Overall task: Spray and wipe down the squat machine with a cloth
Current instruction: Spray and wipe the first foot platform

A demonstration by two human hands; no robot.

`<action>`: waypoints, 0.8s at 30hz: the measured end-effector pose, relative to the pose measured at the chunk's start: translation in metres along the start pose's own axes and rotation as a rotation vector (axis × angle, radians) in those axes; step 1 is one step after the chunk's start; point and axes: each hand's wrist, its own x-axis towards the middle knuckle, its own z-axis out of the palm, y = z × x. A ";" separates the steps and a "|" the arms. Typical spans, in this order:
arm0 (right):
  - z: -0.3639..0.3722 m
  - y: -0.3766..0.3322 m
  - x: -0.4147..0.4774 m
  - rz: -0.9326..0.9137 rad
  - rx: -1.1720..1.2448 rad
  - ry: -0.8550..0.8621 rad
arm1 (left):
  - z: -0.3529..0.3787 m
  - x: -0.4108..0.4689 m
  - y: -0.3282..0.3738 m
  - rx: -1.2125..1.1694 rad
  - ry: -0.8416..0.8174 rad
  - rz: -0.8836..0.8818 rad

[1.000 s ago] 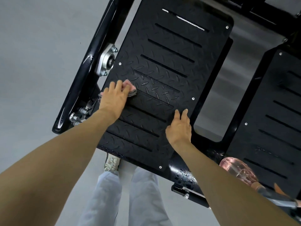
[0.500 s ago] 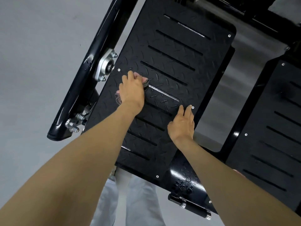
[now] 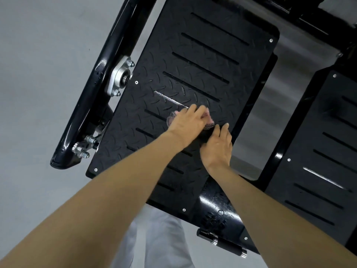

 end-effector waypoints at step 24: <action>-0.024 -0.017 0.040 -0.024 0.055 0.073 | -0.025 0.025 -0.097 -0.274 0.138 -0.644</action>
